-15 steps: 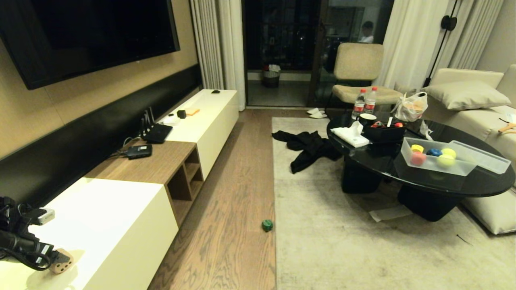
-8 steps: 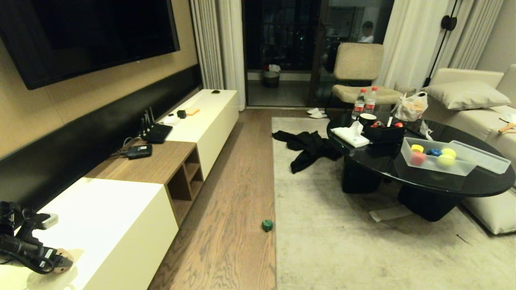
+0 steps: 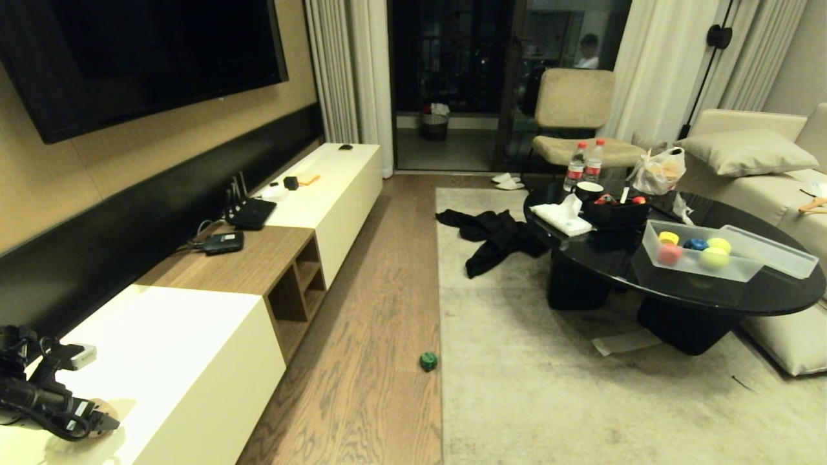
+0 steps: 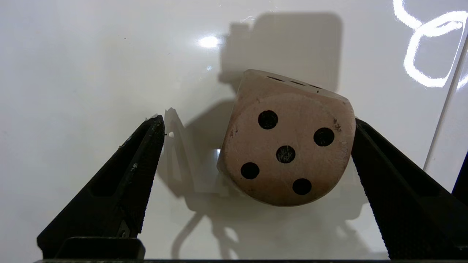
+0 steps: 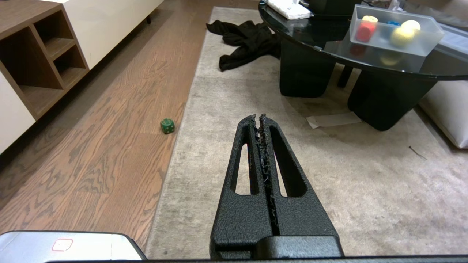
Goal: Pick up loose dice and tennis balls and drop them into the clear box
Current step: Pick up toys out of the box
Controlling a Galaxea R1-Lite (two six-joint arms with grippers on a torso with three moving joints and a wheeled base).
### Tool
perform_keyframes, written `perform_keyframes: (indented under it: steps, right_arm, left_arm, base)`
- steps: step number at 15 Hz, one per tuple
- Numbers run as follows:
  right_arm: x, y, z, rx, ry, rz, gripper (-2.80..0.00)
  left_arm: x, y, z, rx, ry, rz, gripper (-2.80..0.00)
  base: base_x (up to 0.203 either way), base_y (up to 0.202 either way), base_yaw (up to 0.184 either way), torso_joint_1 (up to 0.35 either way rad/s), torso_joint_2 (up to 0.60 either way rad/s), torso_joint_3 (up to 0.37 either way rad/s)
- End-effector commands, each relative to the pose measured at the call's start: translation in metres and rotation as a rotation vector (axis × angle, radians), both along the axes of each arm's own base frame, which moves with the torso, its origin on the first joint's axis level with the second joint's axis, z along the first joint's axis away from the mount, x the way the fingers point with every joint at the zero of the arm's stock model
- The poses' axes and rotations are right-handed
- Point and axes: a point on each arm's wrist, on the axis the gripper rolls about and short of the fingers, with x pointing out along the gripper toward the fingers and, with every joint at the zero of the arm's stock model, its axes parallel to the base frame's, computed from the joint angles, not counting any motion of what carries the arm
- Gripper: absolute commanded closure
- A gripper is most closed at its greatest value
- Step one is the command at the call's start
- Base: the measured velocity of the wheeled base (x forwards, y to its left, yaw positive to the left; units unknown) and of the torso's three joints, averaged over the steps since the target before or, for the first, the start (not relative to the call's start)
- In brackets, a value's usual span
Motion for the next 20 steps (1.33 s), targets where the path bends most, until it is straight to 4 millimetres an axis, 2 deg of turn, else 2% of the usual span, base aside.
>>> perform_keyframes:
  steps: [1,2,3,11,14,20]
  right_arm:
    - [0.000,0.000,0.000,-0.001,0.001,0.000,0.00]
    - [0.000,0.000,0.000,-0.001,0.001,0.000,0.00]
    - [0.000,0.000,0.000,-0.001,0.001,0.001,0.00]
    - [0.000,0.000,0.000,-0.001,0.001,0.000,0.00]
    - [0.000,0.000,0.000,-0.001,0.001,0.000,0.00]
    - [0.000,0.000,0.000,-0.001,0.001,0.000,0.00]
  left_arm:
    - [0.000,-0.001,0.000,0.001,-0.001,-0.005,-2.80]
    - [0.001,-0.001,0.000,0.001,-0.001,-0.005,-0.86]
    - [0.000,-0.001,0.000,0.001,-0.001,-0.005,0.00]
    - [-0.001,0.001,-0.002,-0.004,0.004,-0.002,0.00]
    - [-0.002,0.000,0.009,0.001,-0.021,-0.003,0.00]
    - [-0.014,-0.008,0.045,0.009,-0.101,-0.018,0.00]
  base:
    - [0.000,0.000,0.000,0.000,0.00,0.000]
    - [0.000,0.000,0.000,0.000,0.00,0.000]
    - [0.000,0.000,0.000,0.000,0.00,0.000]
    - [0.000,0.000,0.000,0.000,0.00,0.000]
    - [0.000,0.000,0.000,0.000,0.00,0.000]
    - [0.000,0.000,0.000,0.000,0.00,0.000]
